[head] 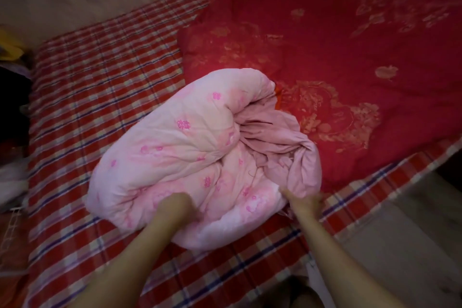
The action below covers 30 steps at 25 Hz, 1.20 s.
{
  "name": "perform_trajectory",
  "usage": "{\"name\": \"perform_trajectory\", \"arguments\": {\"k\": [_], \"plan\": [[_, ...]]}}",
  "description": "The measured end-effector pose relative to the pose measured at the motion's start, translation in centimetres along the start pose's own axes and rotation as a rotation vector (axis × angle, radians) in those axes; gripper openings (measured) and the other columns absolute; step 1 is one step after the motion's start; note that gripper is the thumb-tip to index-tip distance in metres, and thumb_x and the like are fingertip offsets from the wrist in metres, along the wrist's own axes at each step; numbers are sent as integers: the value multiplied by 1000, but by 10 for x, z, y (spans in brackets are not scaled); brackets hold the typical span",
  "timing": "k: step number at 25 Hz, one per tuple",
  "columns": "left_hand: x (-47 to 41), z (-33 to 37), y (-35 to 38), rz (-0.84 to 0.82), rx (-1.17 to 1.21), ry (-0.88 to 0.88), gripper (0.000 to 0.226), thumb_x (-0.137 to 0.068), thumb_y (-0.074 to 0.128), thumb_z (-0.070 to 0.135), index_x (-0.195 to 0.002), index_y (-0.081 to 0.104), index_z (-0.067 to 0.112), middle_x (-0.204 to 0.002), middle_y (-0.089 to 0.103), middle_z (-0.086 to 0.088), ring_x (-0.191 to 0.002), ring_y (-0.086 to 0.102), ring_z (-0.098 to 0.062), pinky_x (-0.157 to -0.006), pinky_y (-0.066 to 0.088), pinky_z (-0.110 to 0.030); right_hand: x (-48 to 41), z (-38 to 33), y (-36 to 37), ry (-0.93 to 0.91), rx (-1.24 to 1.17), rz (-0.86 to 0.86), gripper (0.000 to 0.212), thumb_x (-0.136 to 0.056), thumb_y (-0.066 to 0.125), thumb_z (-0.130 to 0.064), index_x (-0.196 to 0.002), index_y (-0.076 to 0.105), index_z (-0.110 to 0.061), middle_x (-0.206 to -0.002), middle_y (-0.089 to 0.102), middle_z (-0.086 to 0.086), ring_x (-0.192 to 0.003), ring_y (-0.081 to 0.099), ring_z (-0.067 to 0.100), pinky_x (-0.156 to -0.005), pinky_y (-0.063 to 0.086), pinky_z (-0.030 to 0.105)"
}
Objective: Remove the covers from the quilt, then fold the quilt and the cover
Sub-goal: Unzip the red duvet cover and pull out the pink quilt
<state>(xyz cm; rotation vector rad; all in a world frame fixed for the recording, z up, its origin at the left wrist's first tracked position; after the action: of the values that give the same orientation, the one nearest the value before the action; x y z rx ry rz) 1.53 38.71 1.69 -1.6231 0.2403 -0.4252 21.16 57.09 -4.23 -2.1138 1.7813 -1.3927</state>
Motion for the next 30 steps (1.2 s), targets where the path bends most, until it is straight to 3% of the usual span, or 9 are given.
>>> {"name": "perform_trajectory", "arguments": {"k": [4,7,9,12,18,23,25,28,30], "plan": [[32,73,35,-387,-74,515,110,-57,76,63,-141,25,13,-122,50,-13,-116,51,-29,-96,40,-38,13,35,13,-11,-235,9,97,-62,87,-16,-137,29,3,-135,47,21,-120,50,33,-94,40,33],[28,78,46,-530,84,387,61,-69,75,34,-119,47,13,-88,56,-4,-90,61,-22,-75,43,-26,7,30,17,13,-277,-45,87,-55,86,-21,-128,45,3,-119,58,17,-110,58,34,-83,45,34],[5,83,27,-670,379,300,25,-79,58,26,-101,57,12,-89,50,-1,-87,53,-20,-66,39,-25,-4,14,14,-85,-142,-39,61,-60,80,-17,-111,58,6,-106,65,20,-98,63,35,-72,43,33],[-45,55,-55,-624,727,341,6,-51,52,21,-55,48,19,-61,48,6,-62,42,-10,-51,30,-22,-33,-33,-33,-371,181,132,23,-77,59,-3,-95,67,10,-98,65,32,-90,64,43,-71,46,41],[-76,-15,-102,-629,766,285,13,-36,53,28,-34,45,18,-52,44,4,-63,38,-17,-59,29,-30,-102,-160,-146,-477,352,395,29,-88,52,-11,-108,65,5,-112,61,32,-104,60,45,-86,49,46],[-95,-1,-123,-995,674,257,40,-50,72,36,-83,65,13,-79,61,-1,-75,55,-14,-61,43,-22,-99,-206,-105,-353,419,22,49,-86,59,-14,-130,48,6,-131,53,25,-117,55,34,-91,46,38],[-114,22,-134,-826,595,329,51,-69,76,36,-110,61,10,-99,63,-5,-85,57,-16,-67,48,-23,-86,-228,-78,-410,427,-166,63,-78,65,-12,-135,42,0,-131,52,21,-108,57,28,-86,46,35],[-159,80,-151,-59,474,448,84,-67,79,49,-134,43,14,-129,50,-8,-112,50,-22,-97,41,-32,-75,-260,-18,-524,423,-466,71,-74,76,-20,-135,44,-4,-132,53,14,-104,50,15,-89,42,27],[-180,125,-149,4,319,534,108,-61,76,61,-145,27,14,-141,39,-11,-129,38,-28,-107,33,-41,-78,-277,24,-557,465,-598,90,-74,78,-31,-146,29,-10,-139,42,10,-124,43,19,-105,35,29]]}}
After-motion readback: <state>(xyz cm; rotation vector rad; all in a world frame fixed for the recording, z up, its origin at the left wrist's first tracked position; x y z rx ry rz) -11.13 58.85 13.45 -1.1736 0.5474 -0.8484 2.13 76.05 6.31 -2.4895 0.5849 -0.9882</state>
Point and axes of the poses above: each hand's wrist, its own x-axis away from the middle knuckle, its own y-axis out of the palm, z = x × y, the point moved 1 cm from there along -x, towards the middle knuckle
